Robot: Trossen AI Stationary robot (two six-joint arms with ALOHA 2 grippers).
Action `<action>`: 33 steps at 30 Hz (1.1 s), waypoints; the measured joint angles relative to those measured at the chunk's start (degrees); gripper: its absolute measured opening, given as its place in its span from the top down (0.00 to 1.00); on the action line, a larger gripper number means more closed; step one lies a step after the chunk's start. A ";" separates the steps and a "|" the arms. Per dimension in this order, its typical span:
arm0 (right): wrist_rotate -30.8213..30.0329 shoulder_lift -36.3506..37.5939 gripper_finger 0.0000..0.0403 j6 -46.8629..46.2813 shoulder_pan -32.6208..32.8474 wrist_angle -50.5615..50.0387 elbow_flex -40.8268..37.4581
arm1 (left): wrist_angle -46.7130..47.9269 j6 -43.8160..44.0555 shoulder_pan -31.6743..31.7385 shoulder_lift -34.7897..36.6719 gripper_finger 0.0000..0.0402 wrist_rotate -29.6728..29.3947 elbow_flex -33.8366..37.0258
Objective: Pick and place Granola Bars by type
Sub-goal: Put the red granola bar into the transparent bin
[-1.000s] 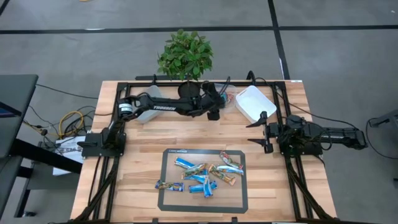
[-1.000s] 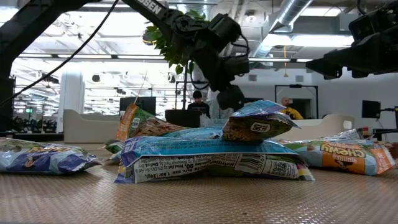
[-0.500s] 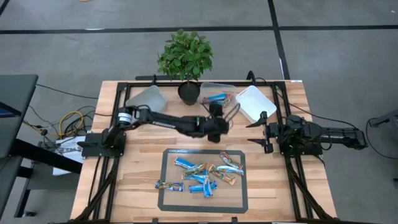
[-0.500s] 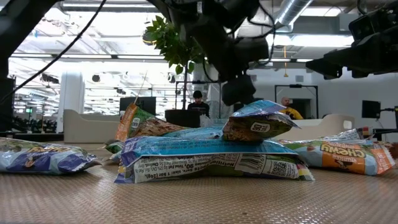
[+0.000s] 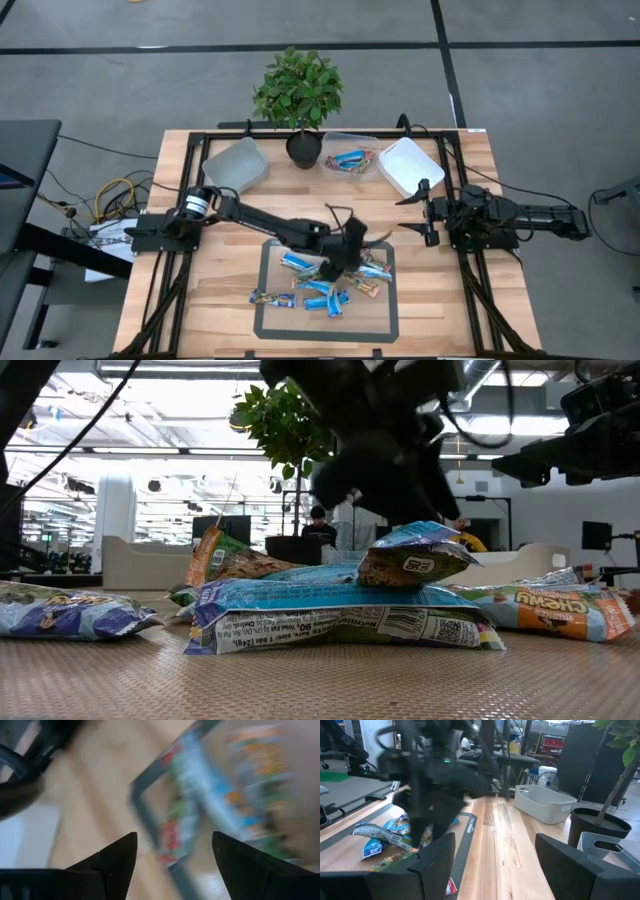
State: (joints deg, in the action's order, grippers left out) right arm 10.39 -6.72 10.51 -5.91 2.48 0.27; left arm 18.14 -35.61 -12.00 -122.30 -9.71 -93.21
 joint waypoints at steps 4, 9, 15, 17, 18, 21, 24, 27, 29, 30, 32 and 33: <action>0.00 0.00 0.33 -0.01 -0.01 -0.02 0.00 | 0.89 -3.75 -1.18 0.04 0.38 3.98 0.00; 0.00 0.02 0.33 -0.01 -0.02 -0.02 0.00 | -0.02 -7.72 -1.30 -0.38 0.38 6.87 -0.04; -0.01 0.02 0.33 -0.01 0.00 -0.02 0.00 | -2.89 -8.53 -0.11 -2.44 0.38 2.85 -0.14; -0.04 0.00 0.33 -0.01 -0.02 -0.03 0.00 | -2.63 -9.29 0.47 -3.23 0.38 2.75 -0.04; -0.04 0.00 0.33 -0.01 -0.02 -0.04 0.00 | -3.51 -10.06 0.73 -3.69 0.38 2.45 -0.18; -0.07 -0.15 0.33 -0.01 -0.02 -0.04 0.00 | -3.49 -10.90 1.43 -4.36 0.38 1.24 -0.32; -0.04 -0.14 0.33 -0.01 -0.01 0.13 0.00 | -3.09 -12.17 1.98 -4.46 0.38 1.08 -0.42; -0.07 -0.35 0.33 -0.01 0.00 -0.06 0.00 | -2.60 -13.14 2.28 -4.46 0.38 1.85 -0.44; -0.09 -0.48 0.33 0.01 -0.02 -0.11 0.00 | -2.44 -13.30 2.32 -4.46 0.38 1.99 -0.44; -0.07 -0.46 0.33 -0.01 0.00 -0.14 0.00 | -2.45 -13.48 2.37 -4.71 0.38 2.21 -0.48; -0.09 -0.42 0.33 -0.01 -0.02 -0.03 0.00 | -3.14 -14.31 2.47 -6.06 0.38 2.23 -0.95; -0.09 -0.37 0.33 -0.01 -0.01 -0.04 0.00 | -2.53 -14.54 2.55 -6.57 0.39 1.91 -0.99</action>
State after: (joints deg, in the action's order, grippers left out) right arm 10.31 -7.09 10.50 -5.92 2.44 0.27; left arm 15.60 -50.15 -9.45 -128.87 -7.80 -94.19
